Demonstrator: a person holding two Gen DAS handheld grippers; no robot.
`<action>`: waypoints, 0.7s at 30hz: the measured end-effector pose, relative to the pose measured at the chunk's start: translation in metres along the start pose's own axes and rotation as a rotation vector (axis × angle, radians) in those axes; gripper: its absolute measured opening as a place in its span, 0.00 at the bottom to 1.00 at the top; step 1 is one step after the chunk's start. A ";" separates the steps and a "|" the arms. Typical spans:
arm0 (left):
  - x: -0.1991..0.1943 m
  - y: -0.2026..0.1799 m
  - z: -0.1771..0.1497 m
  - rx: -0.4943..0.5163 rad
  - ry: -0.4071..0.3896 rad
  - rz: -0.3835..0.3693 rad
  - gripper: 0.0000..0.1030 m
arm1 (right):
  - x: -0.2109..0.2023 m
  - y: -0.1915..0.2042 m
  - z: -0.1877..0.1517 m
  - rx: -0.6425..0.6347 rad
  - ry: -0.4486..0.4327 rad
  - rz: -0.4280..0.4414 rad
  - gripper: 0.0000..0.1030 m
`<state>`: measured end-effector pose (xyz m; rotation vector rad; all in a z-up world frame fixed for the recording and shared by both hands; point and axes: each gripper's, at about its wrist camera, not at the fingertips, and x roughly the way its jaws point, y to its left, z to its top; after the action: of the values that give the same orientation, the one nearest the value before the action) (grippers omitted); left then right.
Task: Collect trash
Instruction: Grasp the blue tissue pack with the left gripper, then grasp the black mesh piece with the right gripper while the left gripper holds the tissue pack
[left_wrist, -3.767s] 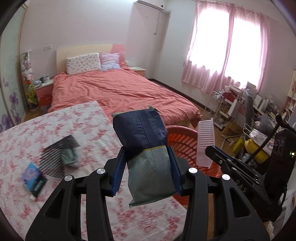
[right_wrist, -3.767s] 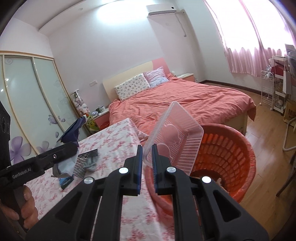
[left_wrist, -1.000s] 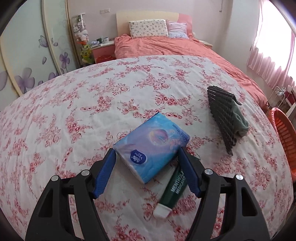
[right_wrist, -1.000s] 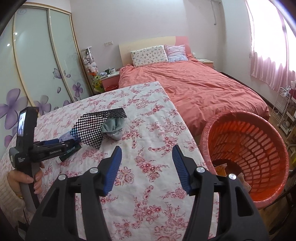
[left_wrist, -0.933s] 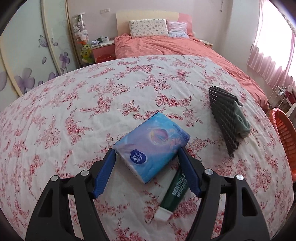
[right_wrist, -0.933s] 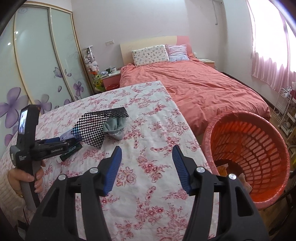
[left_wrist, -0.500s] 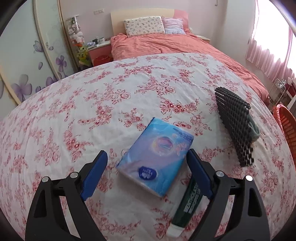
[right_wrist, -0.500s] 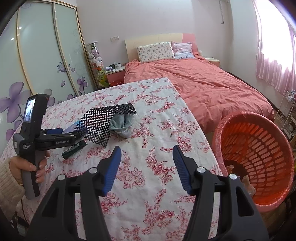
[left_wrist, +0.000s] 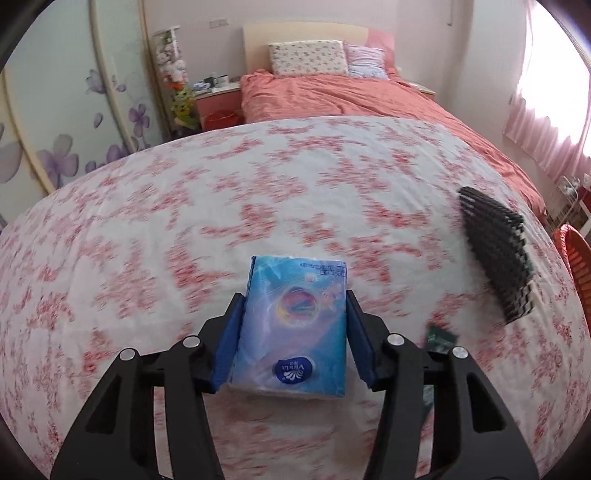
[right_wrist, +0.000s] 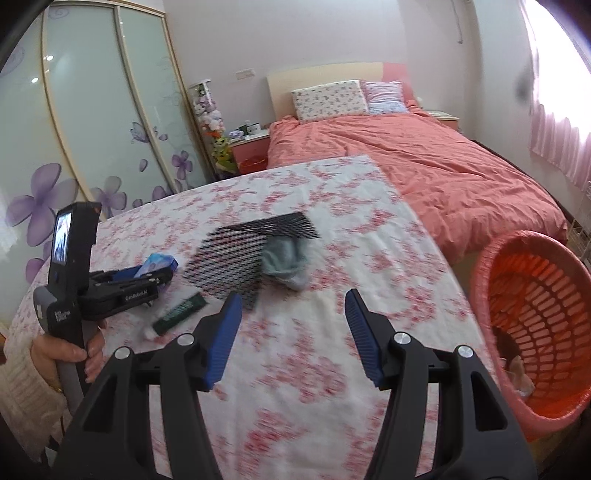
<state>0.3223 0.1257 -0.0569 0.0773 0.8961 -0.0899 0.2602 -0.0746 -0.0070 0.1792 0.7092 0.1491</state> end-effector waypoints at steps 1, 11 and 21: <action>-0.001 0.007 -0.002 -0.012 0.001 -0.001 0.51 | 0.003 0.006 0.002 -0.008 0.000 0.010 0.56; -0.005 0.027 -0.012 -0.018 0.003 0.014 0.52 | 0.054 0.057 0.024 0.008 0.081 0.086 0.46; -0.001 0.028 -0.011 -0.038 -0.002 0.022 0.51 | 0.077 0.057 0.031 0.025 0.123 0.055 0.03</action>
<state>0.3163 0.1546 -0.0620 0.0515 0.8948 -0.0526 0.3340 -0.0072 -0.0204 0.2145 0.8296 0.2048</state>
